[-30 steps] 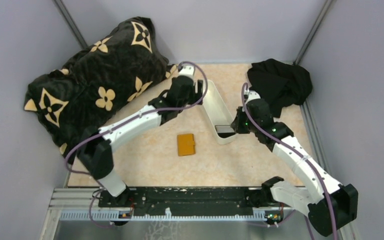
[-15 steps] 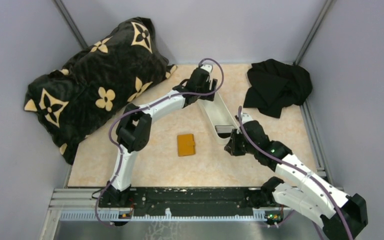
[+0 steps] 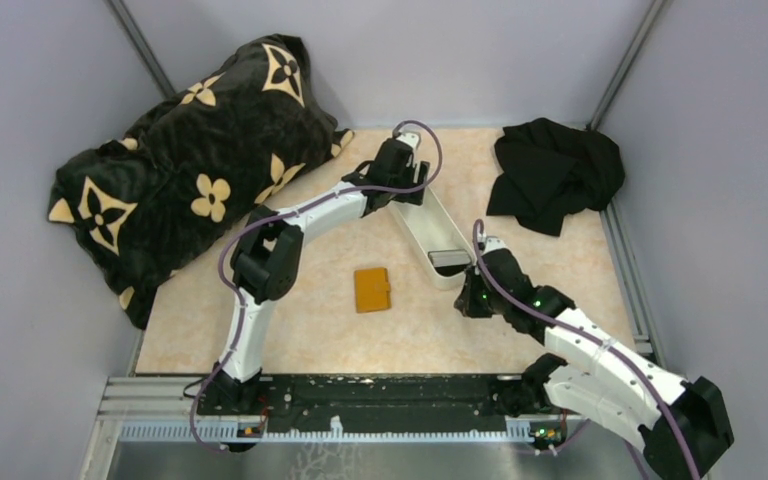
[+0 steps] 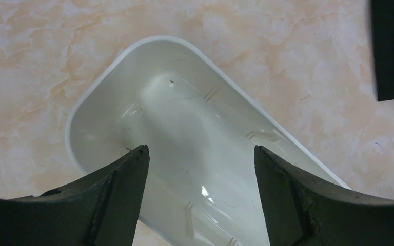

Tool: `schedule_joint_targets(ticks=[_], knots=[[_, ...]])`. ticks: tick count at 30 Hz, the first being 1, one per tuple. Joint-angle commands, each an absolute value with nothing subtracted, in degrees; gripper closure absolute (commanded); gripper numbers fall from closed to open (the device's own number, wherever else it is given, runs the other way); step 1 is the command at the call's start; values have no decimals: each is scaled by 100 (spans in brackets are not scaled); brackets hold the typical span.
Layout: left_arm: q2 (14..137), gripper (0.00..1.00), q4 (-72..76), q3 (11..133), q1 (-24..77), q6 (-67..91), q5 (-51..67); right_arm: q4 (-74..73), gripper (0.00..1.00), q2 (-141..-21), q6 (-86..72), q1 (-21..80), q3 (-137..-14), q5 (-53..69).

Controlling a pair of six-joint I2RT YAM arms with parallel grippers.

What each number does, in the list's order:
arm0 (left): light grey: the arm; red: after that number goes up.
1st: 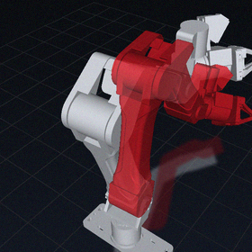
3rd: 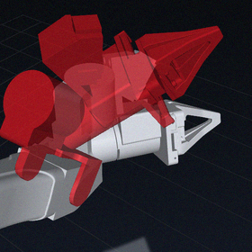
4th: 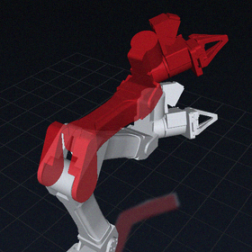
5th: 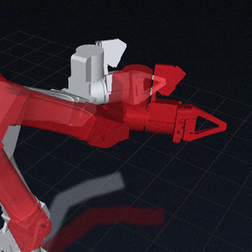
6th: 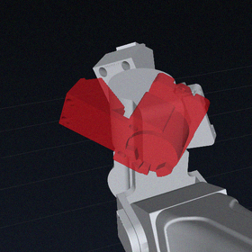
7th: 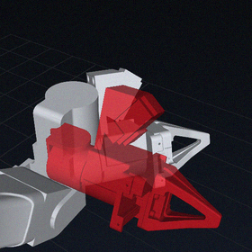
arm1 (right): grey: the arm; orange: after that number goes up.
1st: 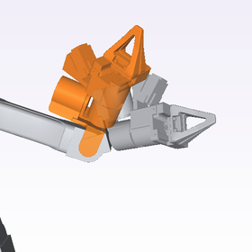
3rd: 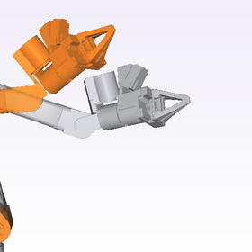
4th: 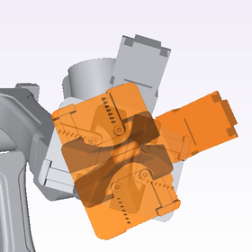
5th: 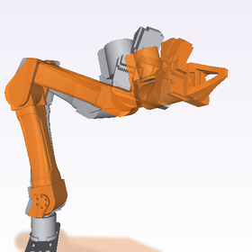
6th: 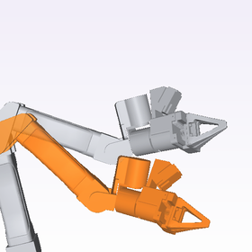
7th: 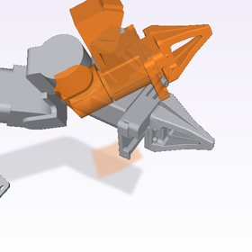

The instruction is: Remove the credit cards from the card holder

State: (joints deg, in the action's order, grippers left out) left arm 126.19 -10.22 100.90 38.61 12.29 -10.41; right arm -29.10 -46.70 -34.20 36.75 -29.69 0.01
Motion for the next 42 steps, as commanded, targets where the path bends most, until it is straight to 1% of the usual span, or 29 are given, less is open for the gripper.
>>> schedule_joint_targets(ticks=[1, 7, 17, 31, 42], knots=[[12356, 18, -1145, 9733, 3747, 1229, -1089, -2380, 100, -4971, -3509, 3723, -2976, -369], [11914, 17, -993, 9022, 3701, 1318, -1167, -1716, 100, -5211, -3518, 3576, -3021, -524], [11355, 15, -1116, 8340, 3663, 1440, -1251, -1036, 100, -6439, -3169, 3360, -3499, -282], [10584, 15, -1274, 7372, 3646, 1793, -1123, -751, 100, -7192, -2739, 2685, -4207, 29], [10070, 15, -1236, 6726, 3639, 1981, -1041, -358, 100, -8361, -2717, 2628, -4990, 344]])
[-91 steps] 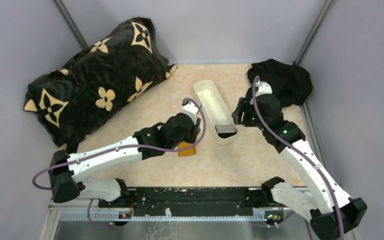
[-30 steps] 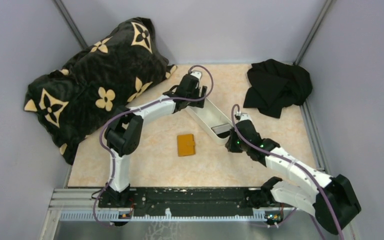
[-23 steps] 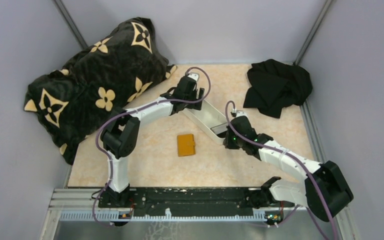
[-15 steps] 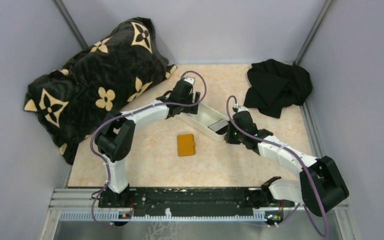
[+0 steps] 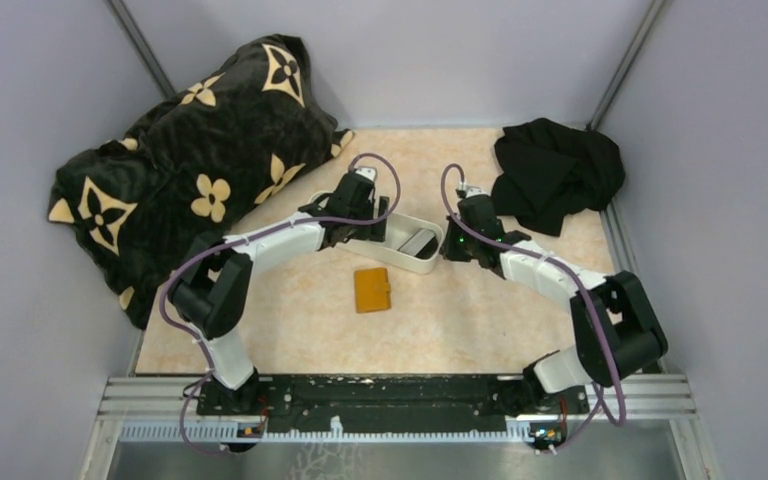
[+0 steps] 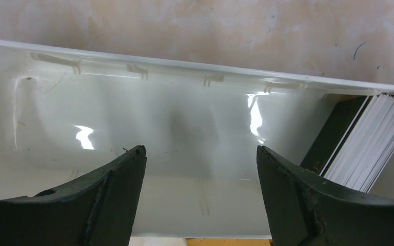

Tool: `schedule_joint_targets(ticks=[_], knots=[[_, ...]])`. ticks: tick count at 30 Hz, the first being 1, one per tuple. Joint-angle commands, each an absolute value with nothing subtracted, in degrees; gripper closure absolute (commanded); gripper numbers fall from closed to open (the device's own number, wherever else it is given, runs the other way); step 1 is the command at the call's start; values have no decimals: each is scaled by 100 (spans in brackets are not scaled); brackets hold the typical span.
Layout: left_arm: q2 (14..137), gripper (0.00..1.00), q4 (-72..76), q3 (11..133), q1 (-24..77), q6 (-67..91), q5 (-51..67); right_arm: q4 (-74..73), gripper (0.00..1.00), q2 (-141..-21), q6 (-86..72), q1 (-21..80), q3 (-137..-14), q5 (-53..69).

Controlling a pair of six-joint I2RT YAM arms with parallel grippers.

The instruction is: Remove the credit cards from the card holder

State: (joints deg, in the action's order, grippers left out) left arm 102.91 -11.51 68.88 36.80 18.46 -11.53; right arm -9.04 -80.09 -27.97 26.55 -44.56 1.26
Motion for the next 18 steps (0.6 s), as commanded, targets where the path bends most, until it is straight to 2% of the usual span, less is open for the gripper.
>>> schedule_joint_targets(ticks=[1, 10, 18], knots=[[10053, 15, -1239, 6702, 3643, 1986, -1024, -349, 100, -8496, -2707, 2628, -5096, 367], [9923, 15, -1244, 6617, 3639, 2010, -850, -323, 100, -9399, -2607, 2628, -5951, 613], [10142, 15, -859, 6618, 3647, 2413, 150, -378, 100, -9748, -2523, 2628, -6229, 720]])
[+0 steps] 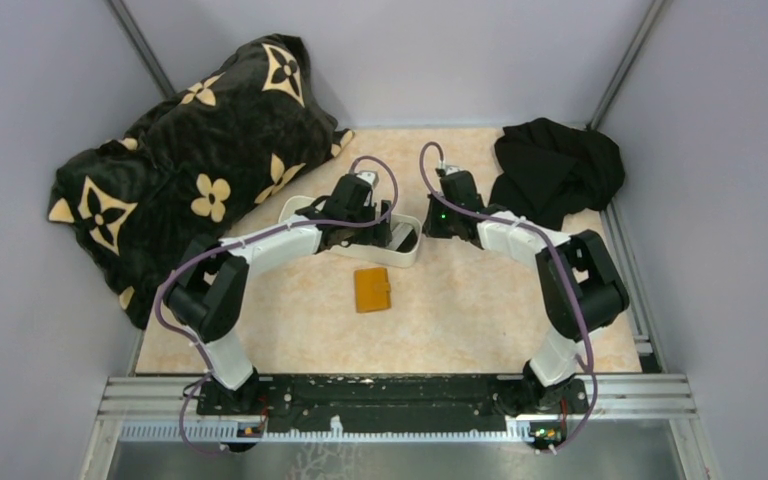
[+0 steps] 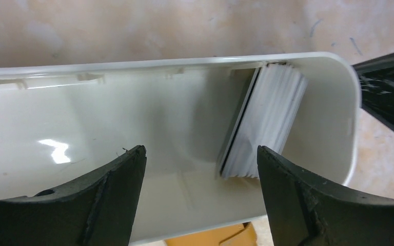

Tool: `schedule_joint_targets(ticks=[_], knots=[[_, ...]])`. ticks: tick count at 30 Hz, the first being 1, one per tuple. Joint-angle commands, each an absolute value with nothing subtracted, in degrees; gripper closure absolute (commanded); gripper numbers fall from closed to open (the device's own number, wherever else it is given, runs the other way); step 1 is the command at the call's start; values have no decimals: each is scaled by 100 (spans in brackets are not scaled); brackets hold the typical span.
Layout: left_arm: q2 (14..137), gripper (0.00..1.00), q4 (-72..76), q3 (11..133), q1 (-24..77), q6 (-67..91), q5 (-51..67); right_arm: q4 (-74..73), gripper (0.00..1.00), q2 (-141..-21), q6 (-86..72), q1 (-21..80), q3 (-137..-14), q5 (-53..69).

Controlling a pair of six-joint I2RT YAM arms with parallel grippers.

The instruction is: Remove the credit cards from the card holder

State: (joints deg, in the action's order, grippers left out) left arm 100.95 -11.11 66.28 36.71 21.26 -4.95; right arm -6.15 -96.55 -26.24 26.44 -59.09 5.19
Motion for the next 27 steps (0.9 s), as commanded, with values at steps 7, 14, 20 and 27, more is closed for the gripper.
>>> schedule_joint_targets(ticks=[7, 14, 20, 27], knots=[[10271, 15, -739, 6652, 3647, 2488, 395, -397, 100, -9873, -2463, 2619, -6347, 770], [9869, 15, -632, 6560, 3647, 2364, 298, -389, 100, -9882, -2457, 2610, -6447, 798], [9940, 14, -240, 6518, 3647, 2119, 623, -286, 100, -9570, -2461, 2602, -6266, 781], [10121, 13, 130, 6509, 3639, 2242, 774, -401, 100, -8776, -2360, 2571, -5808, 601]])
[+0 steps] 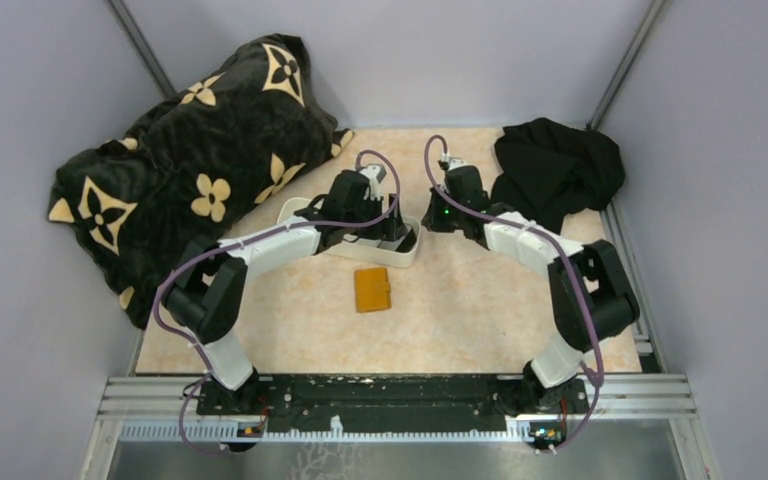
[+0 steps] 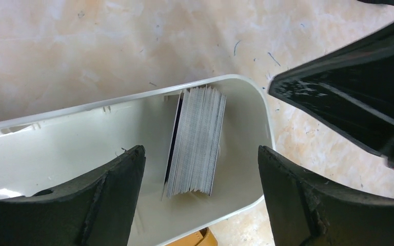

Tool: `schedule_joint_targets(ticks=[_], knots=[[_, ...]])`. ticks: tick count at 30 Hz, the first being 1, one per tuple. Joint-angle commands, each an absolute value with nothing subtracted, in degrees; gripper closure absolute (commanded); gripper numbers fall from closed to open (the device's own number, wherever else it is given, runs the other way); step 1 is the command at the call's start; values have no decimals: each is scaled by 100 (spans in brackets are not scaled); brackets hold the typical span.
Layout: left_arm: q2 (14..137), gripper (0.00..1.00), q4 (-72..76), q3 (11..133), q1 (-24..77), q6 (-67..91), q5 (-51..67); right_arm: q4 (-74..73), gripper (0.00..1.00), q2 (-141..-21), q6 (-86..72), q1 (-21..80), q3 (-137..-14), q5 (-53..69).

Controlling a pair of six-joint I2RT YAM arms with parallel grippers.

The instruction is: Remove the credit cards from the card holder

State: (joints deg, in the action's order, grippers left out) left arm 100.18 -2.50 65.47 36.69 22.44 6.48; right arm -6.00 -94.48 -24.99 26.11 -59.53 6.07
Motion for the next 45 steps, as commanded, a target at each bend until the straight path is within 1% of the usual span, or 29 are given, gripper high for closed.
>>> schedule_joint_targets(ticks=[1, 5, 10, 13, 16, 21, 24, 25, 27, 32, 38, 45], knots=[[10094, 13, 158, 6500, 3639, 2238, 681, -381, 100, -8685, -2369, 2579, -5675, 674], [10069, 13, 214, 6552, 3592, 2111, 498, -412, 100, -8155, -2384, 2789, -5004, 585], [10332, 13, 111, 6714, 3509, 2014, 373, -417, 100, -7618, -2648, 3184, -4420, 459], [10415, 13, -8, 6732, 3445, 1892, 28, -383, 100, -7543, -2785, 3357, -4232, 448], [10424, 14, -43, 6694, 3402, 1844, 32, -205, 100, -7594, -2904, 3478, -4094, 503], [10357, 14, 219, 6494, 3414, 2112, 814, 152, 100, -7896, -2955, 3505, -4079, 544], [10291, 14, 426, 6355, 3419, 2258, 1202, 183, 100, -8177, -2942, 3503, -4285, 469], [10291, 15, 465, 6334, 3419, 2289, 1318, 181, 100, -8275, -2918, 3500, -4357, 456], [10294, 21, 612, 6259, 3419, 2383, 1541, 228, 100, -8442, -2890, 3498, -4465, 469], [10357, 24, 1084, 6083, 3416, 2693, 2084, 362, 100, -8583, -2865, 3500, -4558, 463], [10319, 25, 1487, 5903, 3426, 2982, 2545, 612, 100, -8841, -2777, 3473, -4539, 350], [10229, 25, 1602, 5722, 3445, 3116, 2616, 833, 100, -9246, -2781, 3365, -4754, 322]])
